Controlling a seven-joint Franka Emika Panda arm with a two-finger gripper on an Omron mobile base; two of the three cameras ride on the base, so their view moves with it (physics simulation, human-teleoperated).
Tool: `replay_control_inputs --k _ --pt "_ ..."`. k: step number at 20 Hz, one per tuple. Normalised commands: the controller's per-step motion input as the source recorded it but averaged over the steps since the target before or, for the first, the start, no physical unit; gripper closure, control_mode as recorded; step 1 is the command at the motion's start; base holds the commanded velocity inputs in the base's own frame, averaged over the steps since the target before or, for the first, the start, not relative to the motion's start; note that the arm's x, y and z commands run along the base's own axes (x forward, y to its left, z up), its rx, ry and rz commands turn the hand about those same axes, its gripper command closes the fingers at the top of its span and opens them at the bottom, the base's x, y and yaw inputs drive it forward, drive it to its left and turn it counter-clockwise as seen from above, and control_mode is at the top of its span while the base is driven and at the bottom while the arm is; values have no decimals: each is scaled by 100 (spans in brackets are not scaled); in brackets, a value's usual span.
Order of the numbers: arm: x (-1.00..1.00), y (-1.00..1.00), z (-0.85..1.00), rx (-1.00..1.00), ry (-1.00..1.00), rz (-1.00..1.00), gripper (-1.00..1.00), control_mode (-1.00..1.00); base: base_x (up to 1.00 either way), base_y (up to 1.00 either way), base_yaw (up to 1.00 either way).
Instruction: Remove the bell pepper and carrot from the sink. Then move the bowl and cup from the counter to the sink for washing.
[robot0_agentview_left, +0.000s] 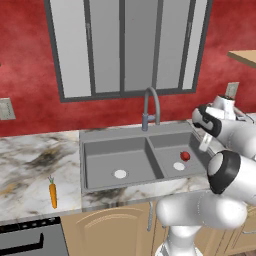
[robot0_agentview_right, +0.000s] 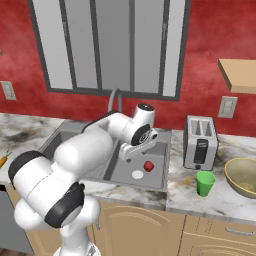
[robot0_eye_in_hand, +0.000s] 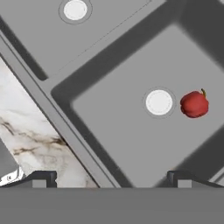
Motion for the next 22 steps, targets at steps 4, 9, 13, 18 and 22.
replay_control_inputs --k 4,9,13,18,22 --pt "18 0 -22 -4 -5 -6 -100 -100 0 0 0" --pt "22 -2 -22 -6 -5 -5 -100 -100 0 0 0" --pt "29 -6 -24 -6 0 -6 -100 -100 0 0 0" --pt "32 -8 -18 -2 0 -3 -100 -100 0 0 0" --pt "29 -11 -12 0 0 -1 -100 -100 0 0 0"
